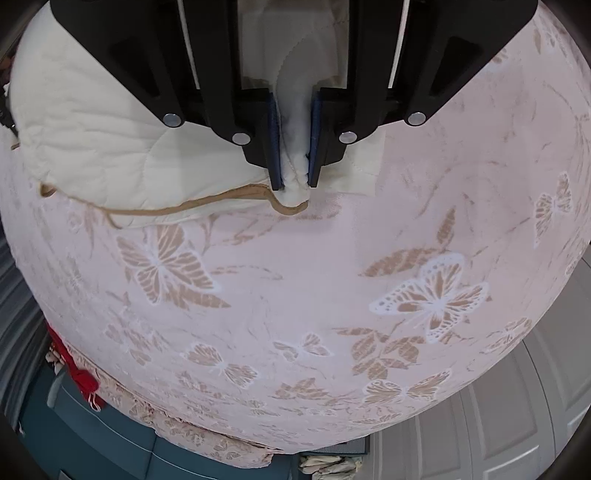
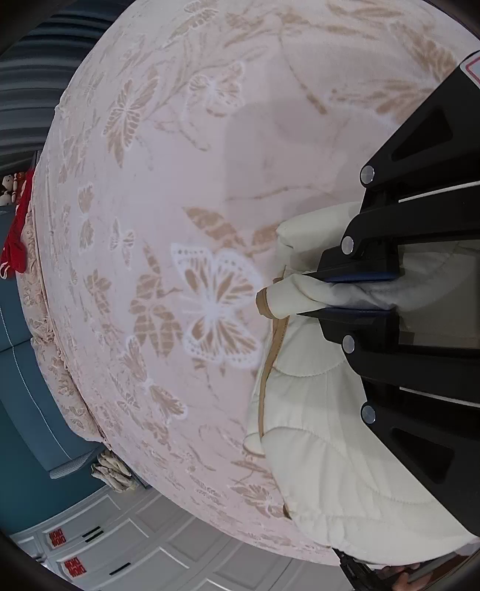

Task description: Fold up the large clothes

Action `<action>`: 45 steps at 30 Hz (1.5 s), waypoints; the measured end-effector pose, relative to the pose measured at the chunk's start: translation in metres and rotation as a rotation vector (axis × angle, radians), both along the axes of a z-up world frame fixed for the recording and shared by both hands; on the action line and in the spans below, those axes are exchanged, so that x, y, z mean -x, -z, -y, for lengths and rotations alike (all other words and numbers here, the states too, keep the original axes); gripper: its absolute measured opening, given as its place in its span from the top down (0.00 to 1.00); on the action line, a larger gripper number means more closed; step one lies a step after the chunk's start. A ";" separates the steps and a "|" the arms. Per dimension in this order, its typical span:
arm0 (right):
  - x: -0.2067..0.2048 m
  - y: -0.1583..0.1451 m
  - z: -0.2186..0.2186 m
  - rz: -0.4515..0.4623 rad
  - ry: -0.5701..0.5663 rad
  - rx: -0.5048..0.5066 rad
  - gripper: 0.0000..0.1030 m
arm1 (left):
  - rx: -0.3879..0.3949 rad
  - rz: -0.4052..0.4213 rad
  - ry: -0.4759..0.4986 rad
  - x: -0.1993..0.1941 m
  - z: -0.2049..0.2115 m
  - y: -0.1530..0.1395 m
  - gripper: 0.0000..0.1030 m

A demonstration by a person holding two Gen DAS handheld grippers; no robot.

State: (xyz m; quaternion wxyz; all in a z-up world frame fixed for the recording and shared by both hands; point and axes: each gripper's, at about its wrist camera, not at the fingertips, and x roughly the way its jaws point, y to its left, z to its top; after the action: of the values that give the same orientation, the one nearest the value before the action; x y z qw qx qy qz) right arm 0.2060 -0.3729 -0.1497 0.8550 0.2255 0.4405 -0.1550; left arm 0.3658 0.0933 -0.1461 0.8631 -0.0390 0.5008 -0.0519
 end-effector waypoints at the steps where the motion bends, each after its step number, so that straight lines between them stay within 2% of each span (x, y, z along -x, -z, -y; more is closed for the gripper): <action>1: -0.001 0.002 -0.002 0.000 -0.003 0.011 0.91 | -0.020 0.011 0.003 0.001 0.003 0.003 0.86; 6: -0.003 0.007 -0.007 0.004 -0.011 0.057 0.91 | -0.088 0.052 0.011 0.007 0.013 0.008 0.86; 20: -0.001 0.012 -0.007 0.040 0.010 0.052 0.91 | -0.136 0.094 0.005 0.009 0.021 0.015 0.84; 24: 0.002 0.006 -0.006 0.050 0.013 0.049 0.88 | -0.131 0.098 0.007 0.010 0.019 0.013 0.83; 26: 0.011 -0.007 0.002 0.052 0.078 0.027 0.75 | -0.110 0.089 0.009 0.011 0.012 0.003 0.79; 27: 0.018 -0.015 0.005 0.068 0.112 0.008 0.71 | -0.101 0.091 -0.003 0.014 0.007 -0.006 0.71; 28: 0.030 -0.027 0.009 0.098 0.159 -0.009 0.67 | -0.091 0.101 -0.015 0.018 0.002 -0.015 0.56; 30: 0.045 -0.051 0.009 0.122 0.194 0.011 0.67 | -0.051 0.148 -0.032 0.036 -0.010 -0.043 0.49; 32: 0.048 -0.073 -0.005 0.143 0.139 0.054 0.70 | -0.014 0.191 -0.020 0.050 -0.011 -0.075 0.49; 34: 0.035 -0.088 -0.037 0.163 0.019 0.044 0.76 | 0.041 0.223 0.008 0.055 0.005 -0.102 0.49; 35: 0.023 -0.092 -0.057 0.163 -0.050 0.029 0.82 | 0.062 0.223 0.035 0.054 0.015 -0.108 0.49; 37: 0.001 -0.094 -0.093 0.164 -0.156 0.002 0.86 | 0.085 0.202 0.103 0.050 0.047 -0.116 0.49; 40: -0.028 -0.090 -0.135 0.146 -0.250 -0.029 0.87 | 0.036 0.131 0.192 0.041 0.105 -0.098 0.50; 42: -0.048 -0.079 -0.157 0.113 -0.283 -0.027 0.88 | 0.004 0.089 0.204 0.036 0.126 -0.077 0.52; 45: -0.066 -0.056 -0.167 0.048 -0.288 -0.045 0.88 | -0.033 0.029 0.200 0.032 0.141 -0.041 0.55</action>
State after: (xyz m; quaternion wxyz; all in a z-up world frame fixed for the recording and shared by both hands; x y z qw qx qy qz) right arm 0.2723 -0.2062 -0.0934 0.8734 0.1825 0.4512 -0.0154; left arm 0.3337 -0.0472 -0.1054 0.8612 0.0262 0.4907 -0.1300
